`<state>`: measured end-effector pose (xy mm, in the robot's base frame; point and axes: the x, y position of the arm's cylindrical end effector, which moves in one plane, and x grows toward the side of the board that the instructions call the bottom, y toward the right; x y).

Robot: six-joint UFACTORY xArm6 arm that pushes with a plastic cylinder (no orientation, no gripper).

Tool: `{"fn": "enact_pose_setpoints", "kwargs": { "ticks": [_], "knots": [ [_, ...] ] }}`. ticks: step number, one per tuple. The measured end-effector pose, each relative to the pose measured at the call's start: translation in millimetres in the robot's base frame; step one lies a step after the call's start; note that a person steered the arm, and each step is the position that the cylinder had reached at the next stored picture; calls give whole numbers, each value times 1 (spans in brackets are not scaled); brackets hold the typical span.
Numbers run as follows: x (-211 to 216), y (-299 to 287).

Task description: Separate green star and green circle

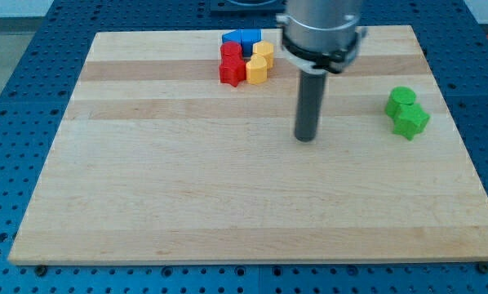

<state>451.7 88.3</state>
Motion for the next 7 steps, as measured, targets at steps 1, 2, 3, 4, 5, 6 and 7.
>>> {"fn": "enact_pose_setpoints", "kwargs": {
  "ticks": [1, 2, 3, 4, 5, 6, 7],
  "knots": [
    [1, 52],
    [9, 97],
    [33, 119],
    [28, 159],
    [7, 170],
    [-10, 166],
    [-22, 149]
  ]
}}
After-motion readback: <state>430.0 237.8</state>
